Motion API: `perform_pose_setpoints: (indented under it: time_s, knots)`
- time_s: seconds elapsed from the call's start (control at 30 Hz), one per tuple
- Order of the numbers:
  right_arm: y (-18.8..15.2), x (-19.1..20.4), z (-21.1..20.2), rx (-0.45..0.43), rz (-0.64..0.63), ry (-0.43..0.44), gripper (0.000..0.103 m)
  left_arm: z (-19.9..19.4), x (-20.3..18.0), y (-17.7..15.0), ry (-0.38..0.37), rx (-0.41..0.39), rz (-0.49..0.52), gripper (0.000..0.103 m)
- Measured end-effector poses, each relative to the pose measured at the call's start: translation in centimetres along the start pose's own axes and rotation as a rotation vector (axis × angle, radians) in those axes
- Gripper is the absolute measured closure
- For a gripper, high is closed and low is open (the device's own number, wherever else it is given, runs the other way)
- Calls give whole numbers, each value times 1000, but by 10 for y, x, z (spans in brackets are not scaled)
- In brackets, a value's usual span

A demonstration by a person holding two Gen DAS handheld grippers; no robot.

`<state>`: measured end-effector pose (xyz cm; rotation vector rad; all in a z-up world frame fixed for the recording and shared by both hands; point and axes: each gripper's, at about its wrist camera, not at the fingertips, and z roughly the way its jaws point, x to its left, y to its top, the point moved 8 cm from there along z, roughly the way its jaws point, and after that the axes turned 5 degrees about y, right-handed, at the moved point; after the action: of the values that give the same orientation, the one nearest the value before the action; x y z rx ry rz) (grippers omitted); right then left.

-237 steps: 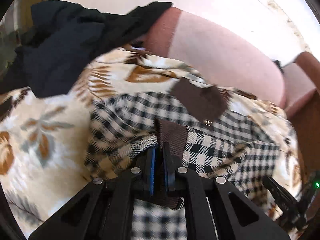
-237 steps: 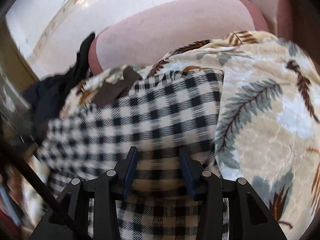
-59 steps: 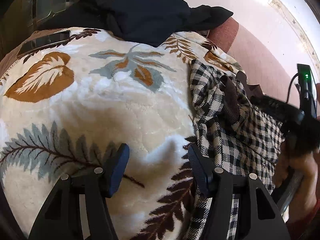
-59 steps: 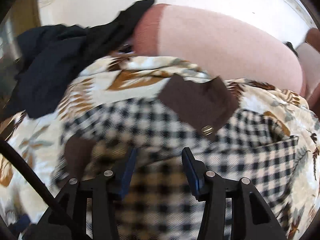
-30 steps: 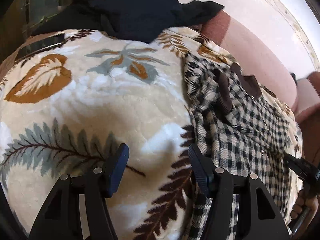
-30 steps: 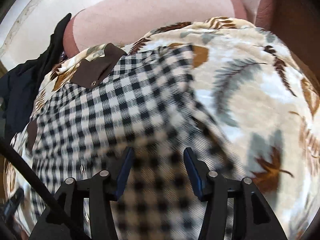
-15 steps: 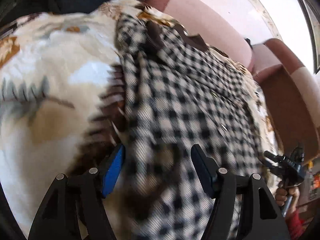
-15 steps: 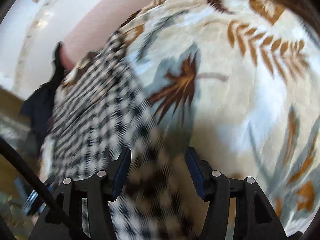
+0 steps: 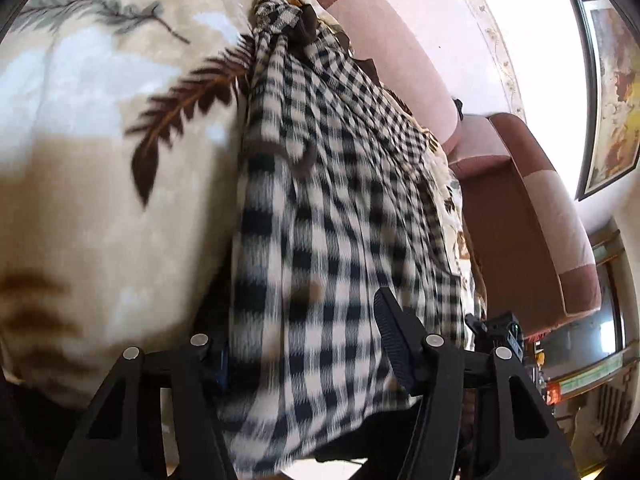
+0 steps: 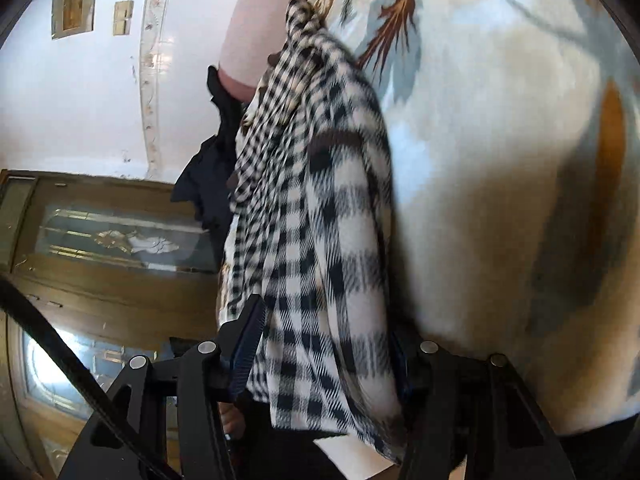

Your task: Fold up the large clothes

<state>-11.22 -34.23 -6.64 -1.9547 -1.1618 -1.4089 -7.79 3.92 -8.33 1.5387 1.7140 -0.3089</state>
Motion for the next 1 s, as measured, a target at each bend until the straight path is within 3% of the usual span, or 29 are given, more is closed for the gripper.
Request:
perform_pose_setpoints:
  time_s: [0.13, 0.37, 0.47, 0.5, 0.53, 0.57, 0.6, 0.67, 0.77, 1.0]
  knots:
    - [-20, 3, 9, 40, 1, 36, 44, 1, -6, -15, 28, 4, 36, 45]
    - [-37, 4, 13, 37, -32, 12, 45, 4, -10, -20, 95, -37, 61, 45]
    - [-39, 5, 14, 4, -43, -42, 56, 7, -16, -21, 174, -38, 100, 45]
    - [-40, 3, 13, -8, -48, -78, 69, 8, -16, -21, 203, -33, 115, 47]
    - [-40, 1, 12, -16, -49, -108, 83, 7, -15, -21, 246, -26, 129, 63]
    - [-41, -2, 10, -25, -45, -142, 88, 7, -11, -19, 316, -18, 135, 92]
    - [-41, -4, 8, -31, -38, -158, 89, 6, -7, -16, 362, -6, 131, 95]
    - [-40, -3, 4, -43, -36, -178, 92, -1, -4, -12, 309, 3, 87, 97]
    - [-42, 12, 0, -47, -91, -189, 93, -21, -2, -8, 288, -31, 54, 97]
    - [-67, 64, -12, -17, -247, -186, 95, -57, -11, -26, 231, -64, 50, 98]
